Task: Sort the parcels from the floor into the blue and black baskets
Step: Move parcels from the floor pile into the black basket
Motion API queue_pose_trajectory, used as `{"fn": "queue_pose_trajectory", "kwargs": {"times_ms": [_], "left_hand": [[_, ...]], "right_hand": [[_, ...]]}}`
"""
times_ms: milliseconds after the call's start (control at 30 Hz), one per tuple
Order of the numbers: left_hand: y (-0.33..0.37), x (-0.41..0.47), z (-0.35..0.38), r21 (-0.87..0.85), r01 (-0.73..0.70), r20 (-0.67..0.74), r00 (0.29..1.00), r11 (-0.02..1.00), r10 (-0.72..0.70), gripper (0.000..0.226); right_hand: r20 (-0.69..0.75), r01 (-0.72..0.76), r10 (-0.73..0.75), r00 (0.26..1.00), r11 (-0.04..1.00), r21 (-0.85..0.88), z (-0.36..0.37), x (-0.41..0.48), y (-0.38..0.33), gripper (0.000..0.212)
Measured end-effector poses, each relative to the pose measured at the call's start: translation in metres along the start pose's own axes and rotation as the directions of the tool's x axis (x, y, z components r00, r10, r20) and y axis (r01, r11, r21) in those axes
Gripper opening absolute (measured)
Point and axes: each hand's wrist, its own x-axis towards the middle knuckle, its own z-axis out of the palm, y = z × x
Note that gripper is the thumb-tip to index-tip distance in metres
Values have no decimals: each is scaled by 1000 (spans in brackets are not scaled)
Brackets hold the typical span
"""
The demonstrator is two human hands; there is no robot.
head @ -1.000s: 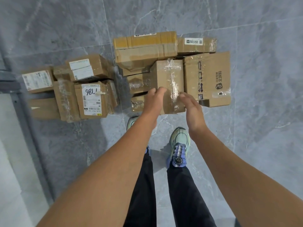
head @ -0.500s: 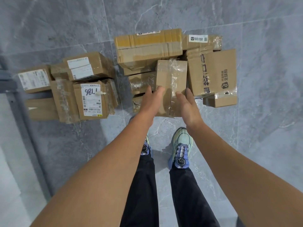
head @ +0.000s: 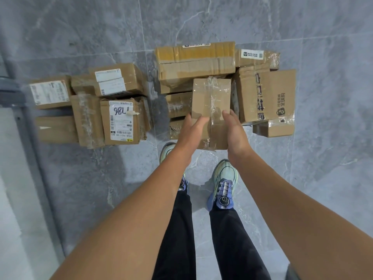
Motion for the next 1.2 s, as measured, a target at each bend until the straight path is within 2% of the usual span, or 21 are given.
{"fn": "queue_pose_trajectory", "kwargs": {"times_ms": [133,267,300,467,600,733,833,900,967,1100,1200], "left_hand": [[-1,-33,-12,-26,-19,1,1000,999,19,63],[6,-86,-21,-67,-62,-27,998,996,60,90],[8,-100,-24,-86,-75,-40,997,993,72,90],[25,-187,-34,-163,-131,-104,988,978,115,62],[45,-268,-36,-241,-223,-146,971,945,191,57],[58,-361,-39,-323,-314,-226,942,893,249,34],[57,-432,-46,-387,-386,-322,908,837,270,19],[52,-475,-50,-423,-439,-392,877,793,277,17],[41,-510,-55,-450,-499,-464,839,740,284,18],[8,-577,-68,-479,-587,-591,766,652,255,27],[-29,-626,-82,-480,-657,-672,702,582,238,25]], "right_hand": [[16,20,-20,1000,999,-25,1,-32,-2,61],[51,46,-44,998,998,-40,5,-83,-13,63],[63,56,-53,997,997,-49,6,-96,-18,63],[151,145,-126,980,983,-117,2,-180,-57,56],[229,254,-214,950,953,-163,-4,-253,-92,59],[329,384,-307,893,901,-203,-5,-326,-121,55],[453,467,-321,832,846,-257,1,-388,-135,63],[525,509,-317,790,816,-274,6,-425,-139,74],[583,556,-312,750,774,-302,15,-463,-138,69],[697,675,-302,651,651,-348,38,-527,-127,73],[762,718,-251,597,591,-368,60,-574,-104,65]]}}
